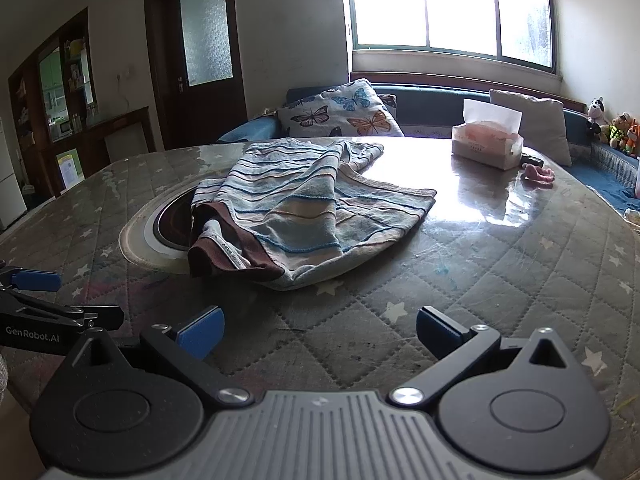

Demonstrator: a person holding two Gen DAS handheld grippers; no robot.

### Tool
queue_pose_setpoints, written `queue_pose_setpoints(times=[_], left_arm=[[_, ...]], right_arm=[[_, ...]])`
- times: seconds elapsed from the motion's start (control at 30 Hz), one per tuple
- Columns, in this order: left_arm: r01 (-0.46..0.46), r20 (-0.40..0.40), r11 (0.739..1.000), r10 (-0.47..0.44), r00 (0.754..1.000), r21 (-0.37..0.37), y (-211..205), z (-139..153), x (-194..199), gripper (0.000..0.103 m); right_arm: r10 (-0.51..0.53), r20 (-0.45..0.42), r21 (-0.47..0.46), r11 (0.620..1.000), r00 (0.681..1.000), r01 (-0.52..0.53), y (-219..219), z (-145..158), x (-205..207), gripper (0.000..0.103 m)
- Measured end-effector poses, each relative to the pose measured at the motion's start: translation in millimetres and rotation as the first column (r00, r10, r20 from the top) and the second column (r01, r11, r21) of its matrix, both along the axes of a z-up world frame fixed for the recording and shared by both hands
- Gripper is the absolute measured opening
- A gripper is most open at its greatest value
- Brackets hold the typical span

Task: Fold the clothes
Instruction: 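Approach the striped towel with both tools open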

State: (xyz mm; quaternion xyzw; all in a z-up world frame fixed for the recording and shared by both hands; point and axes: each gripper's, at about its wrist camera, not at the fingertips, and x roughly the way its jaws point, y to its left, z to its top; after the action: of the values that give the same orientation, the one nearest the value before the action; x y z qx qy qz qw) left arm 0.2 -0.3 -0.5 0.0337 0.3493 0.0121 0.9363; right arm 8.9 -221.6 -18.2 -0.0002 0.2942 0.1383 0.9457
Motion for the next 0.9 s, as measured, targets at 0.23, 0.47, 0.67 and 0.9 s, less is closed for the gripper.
queue_pose_setpoints(times=[0.23,0.47,0.67,0.9], left_arm=[[0.002,-0.008,1.0,-0.002,1.0,-0.002,-2,-4,1,0.103],[0.011,-0.017,1.0,-0.011,1.0,-0.008,-2,-5,5,0.103],[0.012,-0.018,1.0,-0.012,1.0,-0.01,1,-1,8,0.103],[0.017,0.013,1.0,-0.017,1.0,-0.008,0,9,-1,0.103]], right_arm=[[-0.002,-0.003,-0.005,1.0,1.0,0.002,2,-1,2,0.103],[0.0,-0.014,-0.007,1.0,1.0,0.0,4,-8,7,0.103],[0.008,-0.027,-0.017,1.0,1.0,-0.008,8,-8,7,0.103],[0.003,-0.005,-0.023,1.0,1.0,-0.003,9,3,-4,0.103]])
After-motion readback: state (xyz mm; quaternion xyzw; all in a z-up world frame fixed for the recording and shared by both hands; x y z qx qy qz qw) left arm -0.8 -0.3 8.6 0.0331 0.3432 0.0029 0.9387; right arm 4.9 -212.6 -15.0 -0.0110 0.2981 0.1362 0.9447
